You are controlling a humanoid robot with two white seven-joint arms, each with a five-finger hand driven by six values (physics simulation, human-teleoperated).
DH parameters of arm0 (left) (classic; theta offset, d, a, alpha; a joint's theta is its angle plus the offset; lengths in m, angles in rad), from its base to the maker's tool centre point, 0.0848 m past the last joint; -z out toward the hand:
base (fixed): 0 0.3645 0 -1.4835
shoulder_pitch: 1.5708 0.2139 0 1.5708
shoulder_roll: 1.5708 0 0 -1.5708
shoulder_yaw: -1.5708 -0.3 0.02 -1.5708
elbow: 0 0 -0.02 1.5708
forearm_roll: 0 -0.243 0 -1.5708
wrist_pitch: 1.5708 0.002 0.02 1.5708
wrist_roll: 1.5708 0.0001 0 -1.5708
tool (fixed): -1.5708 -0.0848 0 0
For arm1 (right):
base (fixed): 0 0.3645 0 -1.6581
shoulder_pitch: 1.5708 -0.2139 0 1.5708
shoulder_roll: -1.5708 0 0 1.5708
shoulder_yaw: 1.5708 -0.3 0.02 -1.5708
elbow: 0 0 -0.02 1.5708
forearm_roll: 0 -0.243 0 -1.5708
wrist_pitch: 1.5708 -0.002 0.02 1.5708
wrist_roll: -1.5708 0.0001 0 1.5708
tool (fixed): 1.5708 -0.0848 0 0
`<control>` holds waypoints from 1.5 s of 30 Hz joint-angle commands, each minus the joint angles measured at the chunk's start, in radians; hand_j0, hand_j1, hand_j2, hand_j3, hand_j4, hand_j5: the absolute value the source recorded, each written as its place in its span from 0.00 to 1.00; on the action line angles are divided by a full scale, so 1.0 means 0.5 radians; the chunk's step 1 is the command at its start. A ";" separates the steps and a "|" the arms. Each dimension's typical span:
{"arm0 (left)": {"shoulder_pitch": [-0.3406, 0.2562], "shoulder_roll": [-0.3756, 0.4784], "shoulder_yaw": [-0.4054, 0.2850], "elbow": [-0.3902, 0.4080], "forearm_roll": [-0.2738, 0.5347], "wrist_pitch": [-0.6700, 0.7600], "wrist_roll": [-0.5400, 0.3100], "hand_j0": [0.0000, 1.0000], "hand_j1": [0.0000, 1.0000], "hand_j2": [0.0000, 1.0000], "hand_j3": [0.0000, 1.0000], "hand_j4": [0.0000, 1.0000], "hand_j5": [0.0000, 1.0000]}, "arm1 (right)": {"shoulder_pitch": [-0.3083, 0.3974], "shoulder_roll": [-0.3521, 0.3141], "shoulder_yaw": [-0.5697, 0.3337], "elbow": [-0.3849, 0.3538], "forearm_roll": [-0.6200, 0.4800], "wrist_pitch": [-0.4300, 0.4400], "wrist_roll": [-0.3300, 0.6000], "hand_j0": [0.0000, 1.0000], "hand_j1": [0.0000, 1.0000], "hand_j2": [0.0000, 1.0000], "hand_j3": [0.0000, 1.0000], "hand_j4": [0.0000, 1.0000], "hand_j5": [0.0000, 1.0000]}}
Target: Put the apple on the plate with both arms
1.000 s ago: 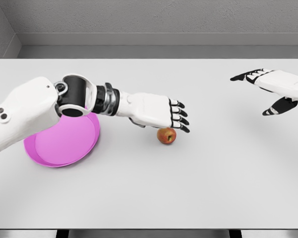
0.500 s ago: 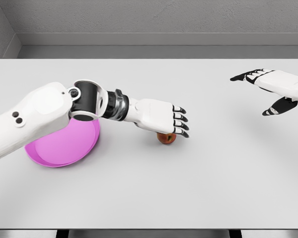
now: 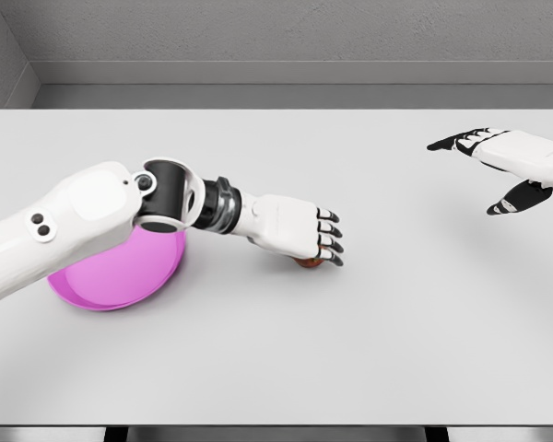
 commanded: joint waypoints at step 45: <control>0.015 0.086 0.103 0.037 0.027 0.003 0.025 0.27 0.27 0.27 0.27 0.27 0.27 | 0.015 -0.002 0.003 0.000 -0.005 0.002 -0.001 1.00 1.00 1.00 1.00 1.00 1.00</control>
